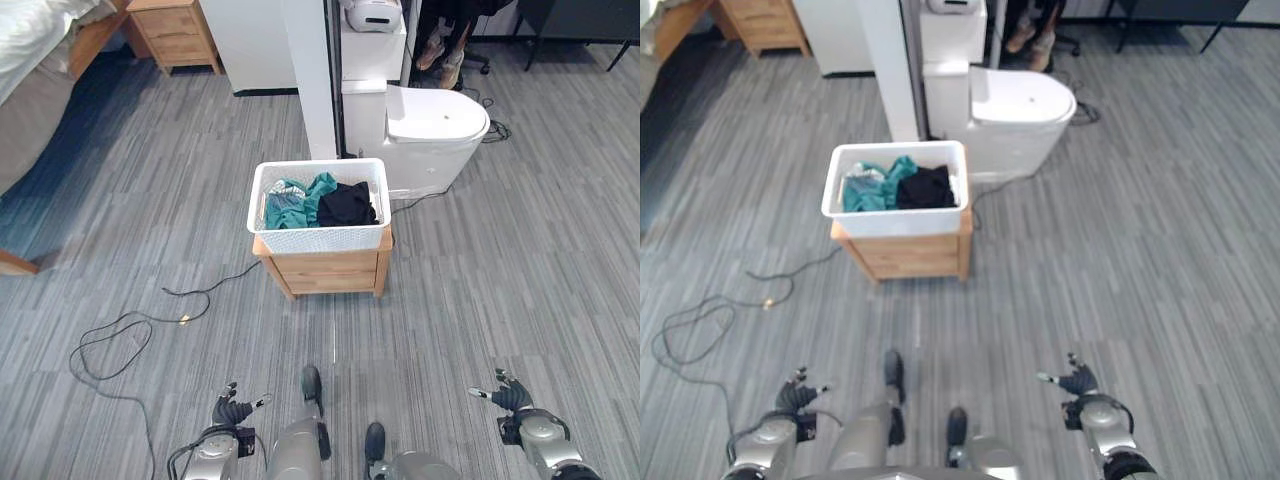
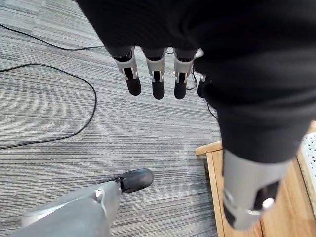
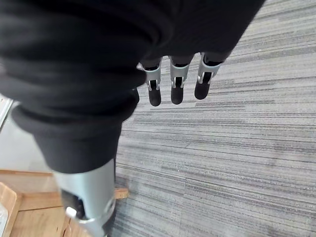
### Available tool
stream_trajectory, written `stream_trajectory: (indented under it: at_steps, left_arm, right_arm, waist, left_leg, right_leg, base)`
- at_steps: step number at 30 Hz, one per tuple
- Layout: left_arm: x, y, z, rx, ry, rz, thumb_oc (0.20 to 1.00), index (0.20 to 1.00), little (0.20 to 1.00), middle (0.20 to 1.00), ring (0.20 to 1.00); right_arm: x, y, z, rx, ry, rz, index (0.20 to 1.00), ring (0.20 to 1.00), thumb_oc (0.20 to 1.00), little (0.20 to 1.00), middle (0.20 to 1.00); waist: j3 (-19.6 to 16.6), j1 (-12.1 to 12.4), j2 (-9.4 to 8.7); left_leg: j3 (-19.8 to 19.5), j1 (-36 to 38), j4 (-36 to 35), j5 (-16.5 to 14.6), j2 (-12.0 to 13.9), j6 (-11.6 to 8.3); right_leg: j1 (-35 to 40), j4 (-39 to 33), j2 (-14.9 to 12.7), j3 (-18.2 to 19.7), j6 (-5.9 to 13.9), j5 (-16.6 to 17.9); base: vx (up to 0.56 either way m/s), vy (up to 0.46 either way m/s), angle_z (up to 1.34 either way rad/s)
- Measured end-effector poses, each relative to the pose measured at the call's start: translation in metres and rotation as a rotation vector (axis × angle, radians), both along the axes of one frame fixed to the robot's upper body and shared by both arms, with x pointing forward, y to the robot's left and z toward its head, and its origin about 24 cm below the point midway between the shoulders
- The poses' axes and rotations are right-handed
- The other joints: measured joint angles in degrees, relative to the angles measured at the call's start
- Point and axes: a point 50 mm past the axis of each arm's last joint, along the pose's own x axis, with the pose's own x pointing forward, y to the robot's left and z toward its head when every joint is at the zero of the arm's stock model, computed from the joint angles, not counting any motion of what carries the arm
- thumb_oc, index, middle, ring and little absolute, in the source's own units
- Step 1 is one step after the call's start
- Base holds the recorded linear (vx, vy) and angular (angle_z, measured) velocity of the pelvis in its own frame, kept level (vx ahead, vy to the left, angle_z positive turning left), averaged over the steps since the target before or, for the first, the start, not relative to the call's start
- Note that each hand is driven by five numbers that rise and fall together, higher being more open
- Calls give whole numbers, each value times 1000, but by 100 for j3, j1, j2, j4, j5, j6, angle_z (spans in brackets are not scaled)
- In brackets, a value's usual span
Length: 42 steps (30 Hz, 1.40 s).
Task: Grab the laundry basket,head to the washer,open it,put in the laundry and shut it.
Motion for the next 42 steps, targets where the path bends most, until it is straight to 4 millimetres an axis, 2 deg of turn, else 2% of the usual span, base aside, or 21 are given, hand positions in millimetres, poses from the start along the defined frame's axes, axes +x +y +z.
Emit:
stream_trajectory:
  at_steps: [1,5,6,7,8,9,11,13,14,17,19,20,22,24,26,29,31,33,37,40,42]
  left_arm:
    - [1,0,0,0,-1,-1,1000,1000,1000,1000,1000]
    - [-6,1,-4,0,33,9,1000,1000,1000,1000,1000]
    - [-13,1,-6,-1,48,10,1000,1000,1000,1000,1000]
    - [-26,5,-10,3,86,27,1000,1000,1000,1000,1000]
    - [-28,9,-9,14,92,24,1000,1000,1000,1000,1000]
    - [-26,12,-8,22,90,21,1000,1000,1000,1000,1000]
    - [-19,18,-4,43,75,15,1000,1000,1000,1000,1000]
    - [-7,24,4,66,38,4,1000,1000,1000,1000,1000]
    - [6,27,12,87,-6,-6,1000,1000,1000,1000,1000]
    - [9,30,15,97,-18,-7,1000,1000,1000,1000,1000]
    - [5,28,12,87,-10,3,1000,1000,1000,1000,1000]
    - [0,27,9,81,5,11,1000,1000,1000,1000,1000]
    - [-8,29,6,83,25,17,1000,1000,1000,1000,1000]
    - [-17,29,4,81,42,24,1000,1000,1000,1000,1000]
    - [-23,30,2,81,52,29,1000,1000,1000,1000,1000]
    - [-25,28,9,68,-7,46,1000,1000,1000,1000,1000]
    - [-12,26,20,66,-88,49,1000,1000,1000,1000,1000]
    - [-5,26,27,73,-138,53,1000,1000,1000,1000,1000]
    - [25,23,48,79,-269,60,1000,1000,1000,1000,1000]
    - [46,20,59,75,-333,77,1000,1000,1000,1000,1000]
    - [71,16,66,105,-362,96,1000,1000,1000,1000,1000]
  right_arm:
    - [-3,-1,-1,-2,7,-1,1000,1000,1000,1000,1000]
    - [-10,-4,-5,-7,37,-15,1000,1000,1000,1000,1000]
    - [-14,-6,-6,-7,42,-21,1000,1000,1000,1000,1000]
    - [-12,3,-7,21,30,-23,1000,1000,1000,1000,1000]
    - [-10,11,-8,43,16,-15,1000,1000,1000,1000,1000]
    - [-8,16,-8,55,10,-11,1000,1000,1000,1000,1000]
    - [-4,26,-8,73,0,14,1000,1000,1000,1000,1000]
    - [-2,32,-8,82,-6,36,1000,1000,1000,1000,1000]
    - [5,37,-4,92,-33,51,1000,1000,1000,1000,1000]
    - [18,41,3,97,-78,68,1000,1000,1000,1000,1000]
    - [16,42,2,97,-75,74,1000,1000,1000,1000,1000]
    - [16,43,2,97,-76,82,1000,1000,1000,1000,1000]
    - [10,44,-2,97,-52,84,1000,1000,1000,1000,1000]
    - [7,42,-3,97,-45,76,1000,1000,1000,1000,1000]
    - [4,38,-4,96,-40,54,1000,1000,1000,1000,1000]
    - [9,31,8,80,-104,65,1000,1000,1000,1000,1000]
    - [20,20,22,38,-154,88,1000,1000,1000,1000,1000]
    - [30,15,37,11,-211,115,1000,1000,1000,1000,1000]
    - [60,7,65,-70,-320,160,1000,1000,1000,1000,1000]
    - [85,15,82,-78,-390,183,1000,1000,1000,1000,1000]
    - [111,28,100,-98,-460,210,1000,1000,1000,1000,1000]
  waist:
    - [0,71,-21]
    - [-54,118,45]
    - [-93,136,83]
    - [-155,175,-22]
    - [-236,183,-142]
    - [-262,197,-185]
    - [-342,234,-172]
    - [-413,231,-214]
    - [-412,239,-199]
    - [-379,192,-138]
    - [-350,199,-92]
    - [-330,158,-85]
    - [-329,140,-138]
    - [-319,171,-112]
    - [-283,165,-63]
    - [-217,161,73]
    - [-149,251,204]
    - [-100,238,285]
    - [-34,242,403]
    - [50,248,427]
    - [104,245,444]
  left_leg:
    - [44,-33,13,52,17,69]
    - [124,267,85,59,20,99]
    - [138,431,197,62,39,157]
    - [339,718,230,427,-120,593]
    - [478,907,235,331,-323,807]
    - [590,1013,257,175,-403,873]
    - [666,1163,196,43,-468,953]
    - [719,1183,161,55,-559,985]
    - [752,1317,-53,8,-628,1016]
    - [819,1478,-156,-54,-646,929]
    - [911,1583,-156,-158,-633,952]
    - [842,1606,-157,-203,-643,918]
    - [816,1670,-156,-243,-662,881]
    - [695,1714,-131,-305,-649,790]
    - [561,1730,-73,-343,-608,689]
    - [417,1802,-83,-335,-483,572]
    - [325,1778,-85,-278,-384,525]
    - [261,1755,-98,-257,-332,497]
    - [188,1692,-93,-219,-216,441]
    - [114,1666,-99,-189,-158,398]
    - [108,1491,-74,-154,-144,366]
  right_leg:
    - [138,1,-17,6,-40,-94]
    - [609,5,-61,188,199,-480]
    - [750,12,-94,335,328,-590]
    - [808,439,-421,445,587,-763]
    - [785,756,-693,424,648,-771]
    - [723,1018,-827,449,657,-768]
    - [195,2053,-1000,432,899,-942]
    - [-124,2348,-1119,431,1015,-1010]
    - [-613,2417,-1192,410,1137,-1094]
    - [-1155,1891,-1182,163,1183,-1082]
    - [-1587,1636,-1155,90,1247,-932]
    - [-1829,1402,-1165,48,1297,-529]
    - [-1880,1113,-1194,22,1264,-143]
    - [-1796,1068,-1174,40,1191,-12]
    - [-1645,848,-1113,-6,1092,409]
    - [-1283,357,-941,-185,958,695]
    - [-1086,-8,-795,-307,835,804]
    - [-1088,-9,-747,-373,816,810]
    - [-1087,-10,-632,-497,738,765]
    - [-1103,-11,-574,-533,732,759]
    - [-1265,-13,-566,-553,713,747]
  base:
    - [511,178,-20]
    - [327,184,-20]
    - [224,185,-70]
    - [463,399,-81]
    - [391,358,-75]
    - [335,321,-54]
    - [91,103,-33]
    - [86,101,-8]
    - [156,100,-19]
    - [46,21,-9]
    - [55,-30,-1]
    - [120,-103,15]
    - [137,-141,19]
    - [91,-89,17]
    - [141,-136,31]
    - [45,-80,21]
    - [43,-97,21]
    - [25,-46,17]
    - [24,-50,12]
    - [-34,-39,8]
    - [-89,-22,3]
